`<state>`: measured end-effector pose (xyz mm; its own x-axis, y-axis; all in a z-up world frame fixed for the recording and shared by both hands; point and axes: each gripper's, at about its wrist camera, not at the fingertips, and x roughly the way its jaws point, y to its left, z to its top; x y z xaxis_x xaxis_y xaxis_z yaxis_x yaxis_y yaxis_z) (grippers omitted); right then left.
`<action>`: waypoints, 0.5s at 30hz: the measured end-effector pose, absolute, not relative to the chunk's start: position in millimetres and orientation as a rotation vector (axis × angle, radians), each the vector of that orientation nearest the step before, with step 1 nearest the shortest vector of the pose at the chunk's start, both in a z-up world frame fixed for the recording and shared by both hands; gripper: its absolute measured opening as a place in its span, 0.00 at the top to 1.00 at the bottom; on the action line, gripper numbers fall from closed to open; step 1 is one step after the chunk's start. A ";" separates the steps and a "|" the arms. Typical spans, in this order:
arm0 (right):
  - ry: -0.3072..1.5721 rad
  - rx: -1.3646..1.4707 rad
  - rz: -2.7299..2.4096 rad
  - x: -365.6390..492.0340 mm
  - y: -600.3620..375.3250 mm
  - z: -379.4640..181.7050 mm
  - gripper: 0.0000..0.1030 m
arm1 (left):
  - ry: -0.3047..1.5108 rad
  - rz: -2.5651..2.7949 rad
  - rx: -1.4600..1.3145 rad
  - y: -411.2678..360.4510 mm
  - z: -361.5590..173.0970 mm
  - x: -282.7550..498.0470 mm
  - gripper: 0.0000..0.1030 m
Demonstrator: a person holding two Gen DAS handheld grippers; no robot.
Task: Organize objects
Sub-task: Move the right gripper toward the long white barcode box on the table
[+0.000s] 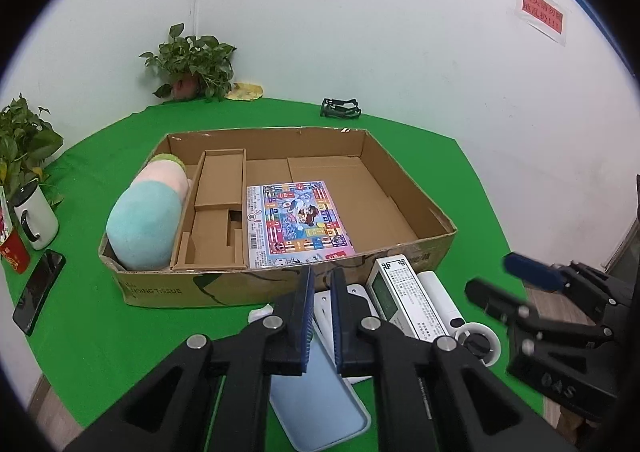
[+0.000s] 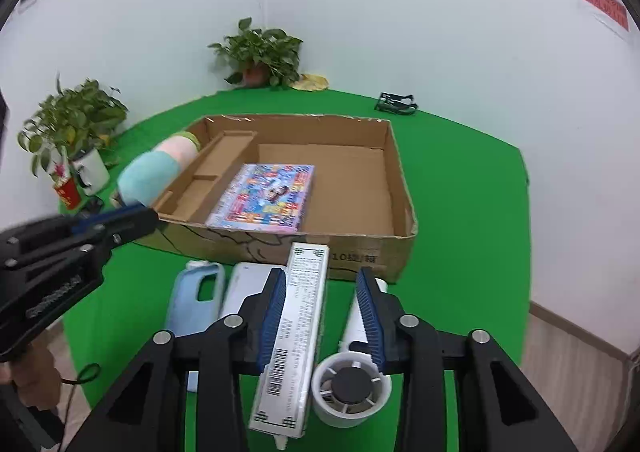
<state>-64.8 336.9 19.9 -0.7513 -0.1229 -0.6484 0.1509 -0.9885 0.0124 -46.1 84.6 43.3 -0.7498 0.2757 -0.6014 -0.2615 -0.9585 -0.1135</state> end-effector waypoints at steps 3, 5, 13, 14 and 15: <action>0.013 0.966 -2.814 -60.3 343.7 22.1 0.00 | -0.016 2.726 -0.915 82.4 43.2 -44.4 0.26; -0.008 0.945 -2.805 -58.1 347.2 19.8 0.00 | -0.048 2.726 -0.906 77.5 42.0 -43.5 0.05; -0.068 0.955 -2.643 -46.9 353.7 -3.1 0.00 | -0.117 2.665 -1.001 68.6 27.8 -49.1 0.05; -0.067 0.960 -2.616 -44.1 350.9 -6.3 0.00 | -0.110 2.660 -1.000 69.5 26.5 -48.2 0.05; -0.061 0.972 -2.589 -41.5 347.1 -9.9 0.01 | -0.101 2.657 -1.002 70.7 25.0 -47.3 0.05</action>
<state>-41.5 347.1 -9.9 -0.6919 -0.3586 -0.6266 0.3287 -0.9292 0.1688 -47.3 70.7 25.0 -0.7120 0.3013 -0.6342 -0.2525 -0.9527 -0.1692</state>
